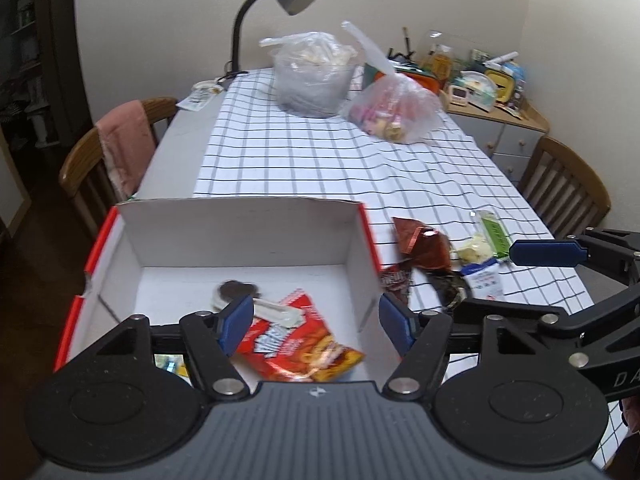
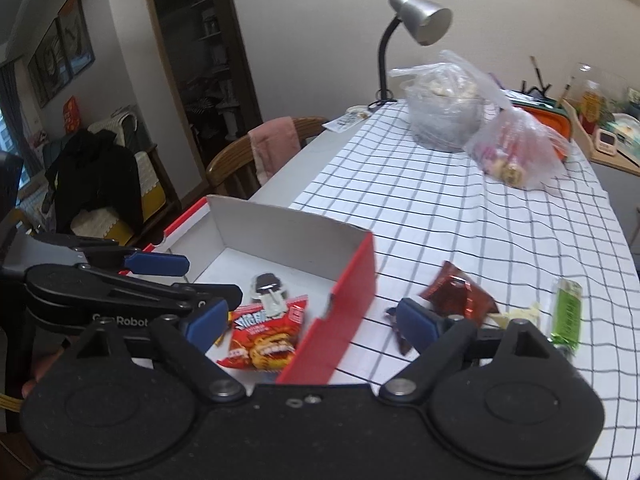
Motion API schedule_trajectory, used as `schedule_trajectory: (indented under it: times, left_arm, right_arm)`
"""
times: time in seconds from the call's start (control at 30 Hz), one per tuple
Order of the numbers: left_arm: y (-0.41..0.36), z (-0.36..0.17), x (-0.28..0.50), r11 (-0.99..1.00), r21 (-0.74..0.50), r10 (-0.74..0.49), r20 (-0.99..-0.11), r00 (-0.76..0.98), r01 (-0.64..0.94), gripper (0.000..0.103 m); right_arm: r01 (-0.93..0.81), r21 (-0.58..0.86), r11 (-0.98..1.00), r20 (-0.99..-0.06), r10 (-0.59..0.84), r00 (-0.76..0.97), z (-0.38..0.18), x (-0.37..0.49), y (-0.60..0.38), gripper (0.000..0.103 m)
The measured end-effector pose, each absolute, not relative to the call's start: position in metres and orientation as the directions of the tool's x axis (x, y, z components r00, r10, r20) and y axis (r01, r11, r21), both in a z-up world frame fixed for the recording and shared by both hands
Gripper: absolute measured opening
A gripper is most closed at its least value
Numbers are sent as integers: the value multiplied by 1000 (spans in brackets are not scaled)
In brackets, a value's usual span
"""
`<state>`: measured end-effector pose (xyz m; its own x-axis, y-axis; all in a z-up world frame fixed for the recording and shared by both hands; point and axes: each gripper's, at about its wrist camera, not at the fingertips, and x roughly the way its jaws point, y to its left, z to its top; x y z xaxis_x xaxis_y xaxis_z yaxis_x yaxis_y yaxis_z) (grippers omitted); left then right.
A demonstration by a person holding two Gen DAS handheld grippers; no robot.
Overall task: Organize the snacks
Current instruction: 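Move both tools back over the snack pile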
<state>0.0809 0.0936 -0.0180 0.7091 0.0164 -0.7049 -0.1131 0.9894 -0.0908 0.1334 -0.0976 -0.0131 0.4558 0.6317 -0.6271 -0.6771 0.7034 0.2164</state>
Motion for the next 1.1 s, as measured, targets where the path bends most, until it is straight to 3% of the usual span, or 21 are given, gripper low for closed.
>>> schedule_trajectory:
  times: [0.1,0.17,0.57,1.1]
  left_arm:
    - [79,-18,84,990,-101,0,-702,712,-99,72]
    - [70,-19,88,990,-111,-15,-708,706,-90,72]
    - [5,-34,112,987,-154,-74,-714,696,-53,79]
    - [-61,-92,181,994,-37,32,-807,590,-104,79]
  right_arm:
    - [-662,231,713,-623,630,462,-14,134,-116,94]
    - [-649,237,723,-621,627,471,-16,135,-128,103]
    - [-570,236,787,-650,564,509,-34,159,-207,103]
    - [-500,197,843,-719,471,511,-82,247,-280,103]
